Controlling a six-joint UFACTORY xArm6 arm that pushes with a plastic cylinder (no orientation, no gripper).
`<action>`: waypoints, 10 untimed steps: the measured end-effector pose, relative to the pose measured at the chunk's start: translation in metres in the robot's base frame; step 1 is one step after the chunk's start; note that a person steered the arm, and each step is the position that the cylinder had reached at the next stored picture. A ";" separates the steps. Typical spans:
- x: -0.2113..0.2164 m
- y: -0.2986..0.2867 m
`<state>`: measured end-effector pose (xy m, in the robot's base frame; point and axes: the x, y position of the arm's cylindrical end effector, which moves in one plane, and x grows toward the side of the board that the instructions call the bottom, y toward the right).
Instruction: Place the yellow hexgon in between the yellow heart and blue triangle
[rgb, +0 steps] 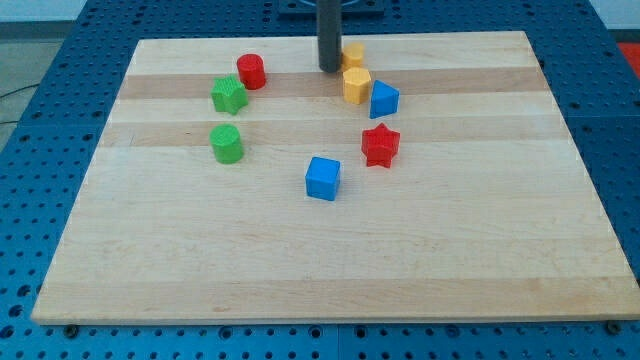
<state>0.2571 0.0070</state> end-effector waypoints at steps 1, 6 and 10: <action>0.002 0.018; 0.093 -0.017; 0.088 0.022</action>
<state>0.3446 0.0289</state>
